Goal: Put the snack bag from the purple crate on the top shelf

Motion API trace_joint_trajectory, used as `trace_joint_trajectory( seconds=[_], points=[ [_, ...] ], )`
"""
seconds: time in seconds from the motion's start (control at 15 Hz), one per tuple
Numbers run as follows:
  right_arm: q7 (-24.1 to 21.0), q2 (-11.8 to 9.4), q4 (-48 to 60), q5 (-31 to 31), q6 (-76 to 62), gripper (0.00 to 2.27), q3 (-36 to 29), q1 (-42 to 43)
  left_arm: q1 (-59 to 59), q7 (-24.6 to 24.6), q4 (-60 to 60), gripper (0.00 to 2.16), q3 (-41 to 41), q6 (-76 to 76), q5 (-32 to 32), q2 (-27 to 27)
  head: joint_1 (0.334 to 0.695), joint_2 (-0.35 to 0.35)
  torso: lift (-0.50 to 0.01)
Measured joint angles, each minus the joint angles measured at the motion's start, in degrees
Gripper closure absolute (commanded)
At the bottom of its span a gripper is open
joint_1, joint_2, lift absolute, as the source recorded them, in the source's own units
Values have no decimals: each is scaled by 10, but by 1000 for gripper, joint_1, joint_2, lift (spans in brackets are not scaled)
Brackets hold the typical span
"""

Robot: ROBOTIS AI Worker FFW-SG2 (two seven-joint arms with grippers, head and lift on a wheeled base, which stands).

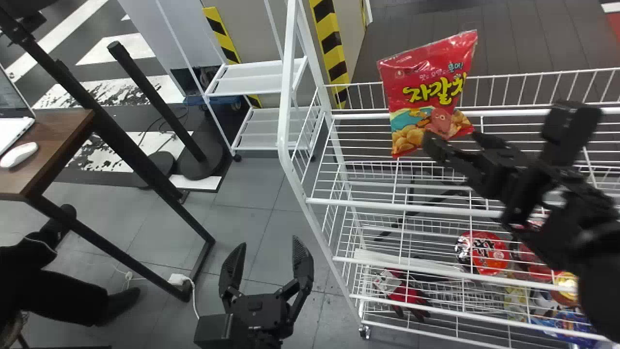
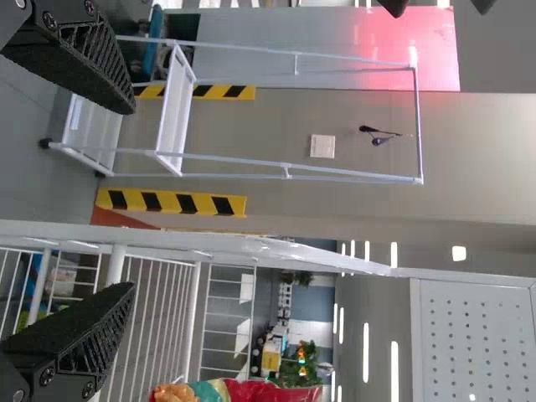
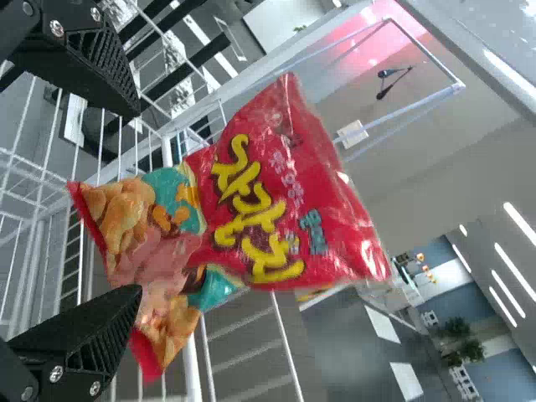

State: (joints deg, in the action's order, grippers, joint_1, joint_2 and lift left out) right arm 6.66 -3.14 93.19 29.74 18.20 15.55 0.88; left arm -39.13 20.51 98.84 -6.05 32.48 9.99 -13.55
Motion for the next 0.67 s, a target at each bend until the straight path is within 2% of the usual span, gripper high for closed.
trace_joint_trajectory(
  seconds=[0.13,0.27,0.4,0.67],
  points=[
    [9,-31,61,4,5,83,-40,-55,0,32,0,87,-18,15,-3,-4,695,288,-1],
    [45,-51,109,11,5,87,-91,-114,1,62,1,90,-41,31,-14,-6,695,243,-1],
    [88,-55,141,12,4,87,-155,-177,-1,85,8,93,-66,32,-41,-9,695,147,-1],
    [152,-51,170,15,-7,90,-255,-278,-3,90,26,93,-103,18,-75,-12,695,6,-1]
  ],
)
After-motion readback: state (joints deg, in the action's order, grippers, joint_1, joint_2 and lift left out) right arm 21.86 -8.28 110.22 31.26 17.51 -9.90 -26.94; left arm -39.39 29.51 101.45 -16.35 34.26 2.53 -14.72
